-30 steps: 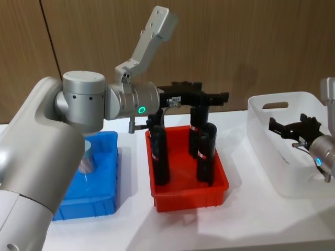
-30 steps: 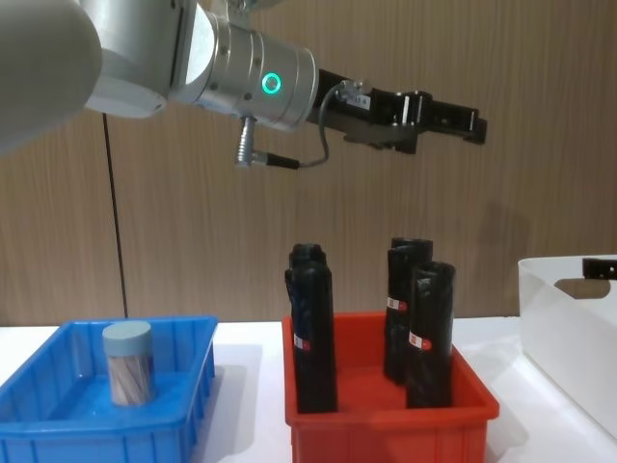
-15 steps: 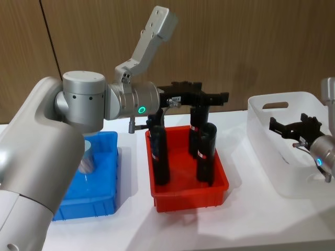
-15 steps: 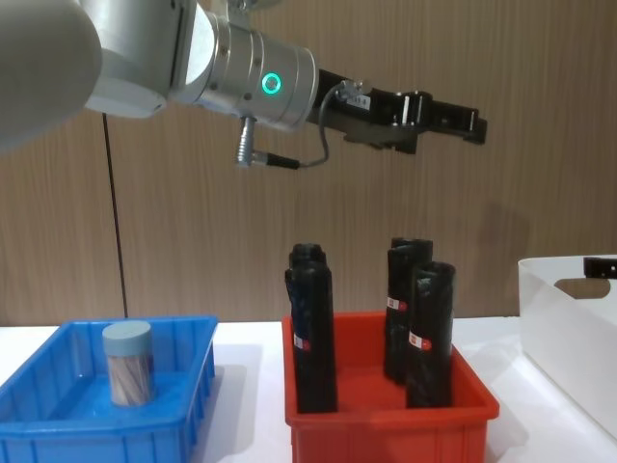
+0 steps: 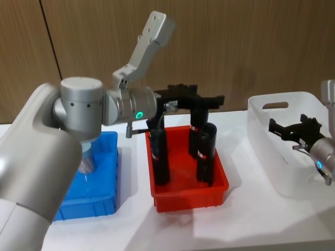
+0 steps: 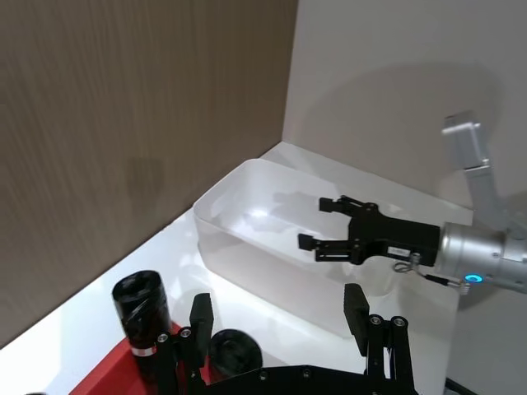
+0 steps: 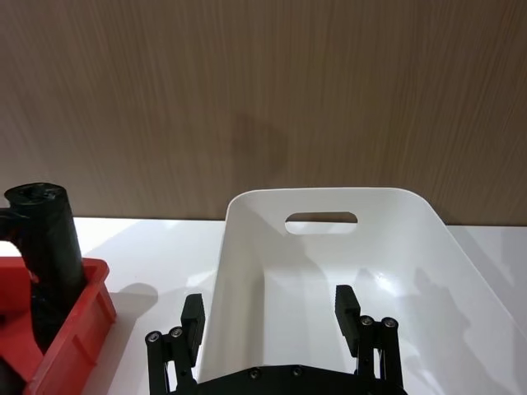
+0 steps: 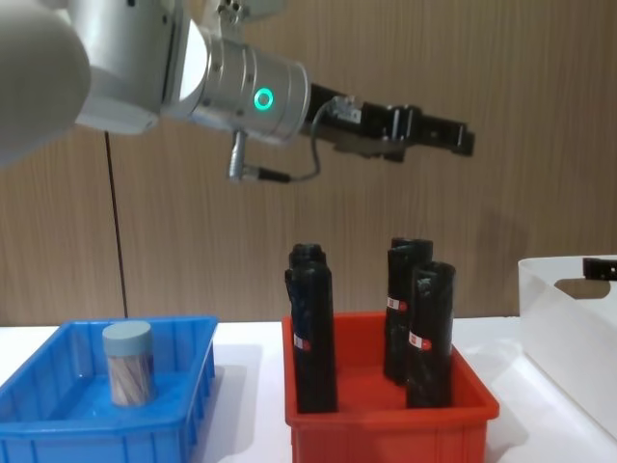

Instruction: Pick the cotton swabs from the blue box and place them into the white box.

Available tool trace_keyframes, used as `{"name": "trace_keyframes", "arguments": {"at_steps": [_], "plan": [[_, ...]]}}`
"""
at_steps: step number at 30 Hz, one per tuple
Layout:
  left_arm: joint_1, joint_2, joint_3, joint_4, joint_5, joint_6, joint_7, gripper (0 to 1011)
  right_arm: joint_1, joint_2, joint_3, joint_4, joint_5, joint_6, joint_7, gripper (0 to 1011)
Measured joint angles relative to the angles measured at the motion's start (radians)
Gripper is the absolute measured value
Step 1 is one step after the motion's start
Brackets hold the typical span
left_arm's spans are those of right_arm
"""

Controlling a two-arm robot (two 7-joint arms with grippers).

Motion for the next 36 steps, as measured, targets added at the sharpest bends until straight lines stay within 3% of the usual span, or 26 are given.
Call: {"name": "trace_keyframes", "arguments": {"at_steps": [36], "plan": [[0.349, 0.167, 0.042, -0.307, 0.040, -0.291, 0.366, 1004, -0.347, 0.067, -0.070, -0.445, 0.038, -0.096, -0.041, 1001]]}}
